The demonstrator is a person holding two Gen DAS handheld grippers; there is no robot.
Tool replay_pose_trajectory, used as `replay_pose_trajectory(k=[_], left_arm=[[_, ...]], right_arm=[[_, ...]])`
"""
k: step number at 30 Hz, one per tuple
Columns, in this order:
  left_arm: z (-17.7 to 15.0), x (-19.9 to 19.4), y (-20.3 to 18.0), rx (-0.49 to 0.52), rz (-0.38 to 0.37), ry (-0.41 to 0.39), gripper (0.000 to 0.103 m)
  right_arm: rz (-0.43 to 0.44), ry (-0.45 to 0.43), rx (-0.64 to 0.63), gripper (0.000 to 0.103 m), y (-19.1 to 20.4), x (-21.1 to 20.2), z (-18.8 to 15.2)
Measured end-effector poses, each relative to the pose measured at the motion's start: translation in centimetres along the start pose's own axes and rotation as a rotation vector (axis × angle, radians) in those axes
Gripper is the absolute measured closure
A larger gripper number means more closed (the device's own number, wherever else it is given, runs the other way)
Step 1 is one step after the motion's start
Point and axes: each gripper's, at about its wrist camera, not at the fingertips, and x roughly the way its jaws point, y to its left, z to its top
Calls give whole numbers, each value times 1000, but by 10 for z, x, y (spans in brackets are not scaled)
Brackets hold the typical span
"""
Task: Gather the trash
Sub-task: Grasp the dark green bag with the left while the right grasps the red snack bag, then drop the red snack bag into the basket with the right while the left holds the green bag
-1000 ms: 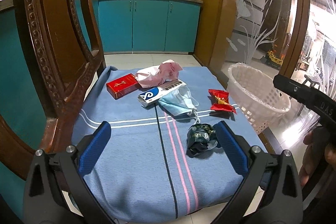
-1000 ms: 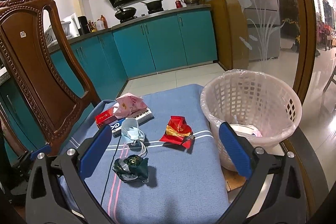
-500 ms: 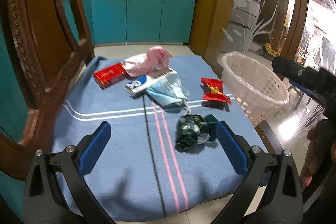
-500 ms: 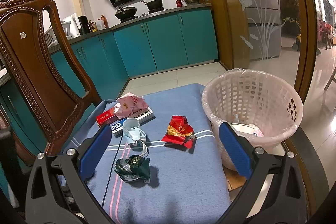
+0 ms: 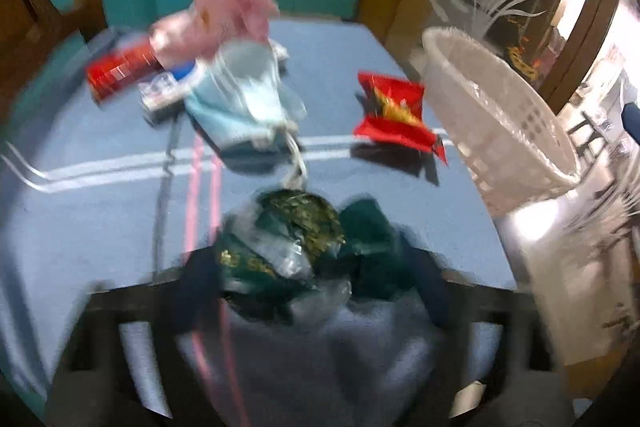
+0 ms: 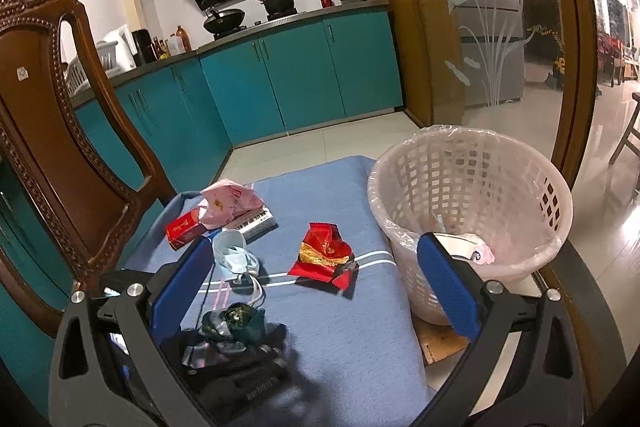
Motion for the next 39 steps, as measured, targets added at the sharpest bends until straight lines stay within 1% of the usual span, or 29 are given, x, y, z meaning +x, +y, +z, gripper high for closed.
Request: replay_pose_trajectory(k=[2, 3, 5, 6, 7, 8, 10, 13, 16, 17, 19, 20, 21, 22, 24, 27, 29, 32, 35, 38, 39], left_arm=[[3, -14, 7, -17, -5, -32, 45], [5, -25, 13, -31, -20, -56, 47], [12, -64, 31, -64, -29, -157, 49], [13, -78, 37, -67, -22, -193, 49], [13, -102, 48, -67, 0, -259, 49], [12, -113, 53, -67, 14, -289, 49], [7, -143, 70, -81, 58, -374, 49], [2, -167, 87, -99, 91, -439, 49], [-1, -170, 92, -78, 112, -440, 49], [-1, -168, 91, -72, 118, -435, 49], [-1, -164, 91, -62, 125, -418, 49], [-1, -163, 91, -58, 130, -412, 49], [0, -162, 93, -56, 132, -408, 49], [0, -161, 94, -54, 132, -402, 49], [1, -160, 96, -55, 127, -395, 49], [7, -157, 96, -59, 114, -385, 49], [10, -155, 95, -55, 108, -377, 49], [10, -153, 90, -41, 102, -362, 48], [7, -150, 88, -29, 101, -354, 48], [7, -147, 85, -27, 104, -345, 48], [6, -146, 84, -27, 106, -343, 48]], right_arm=[[-15, 9, -17, 3, 1, 6, -1], [-23, 24, -27, 3, 1, 13, -2], [-29, 46, -42, 3, 1, 23, -3], [-37, 57, -55, 3, 3, 30, -3], [-41, 66, -65, 3, 5, 36, -3], [-44, 80, -75, 3, 7, 44, -2], [-47, 116, -89, 3, 11, 62, -3], [-71, 181, -89, 4, 16, 95, -5], [-108, 229, -101, 8, 18, 129, -5], [-111, 266, -107, 13, 18, 143, -8], [-96, 353, -129, 33, 18, 166, -14], [-94, 385, -139, 56, 17, 173, -17], [-86, 401, -139, 56, 16, 175, -19], [-81, 387, -132, 56, 15, 169, -17], [-33, 342, -117, 57, 19, 141, -6], [44, 248, -119, 57, 29, 80, 6], [101, 202, -110, 57, 34, 40, 6], [150, 151, -120, 57, 42, 6, -4], [155, 136, -145, 57, 48, -3, -15], [160, 174, -160, 57, 53, 9, -25], [158, 180, -160, 57, 53, 12, -23]])
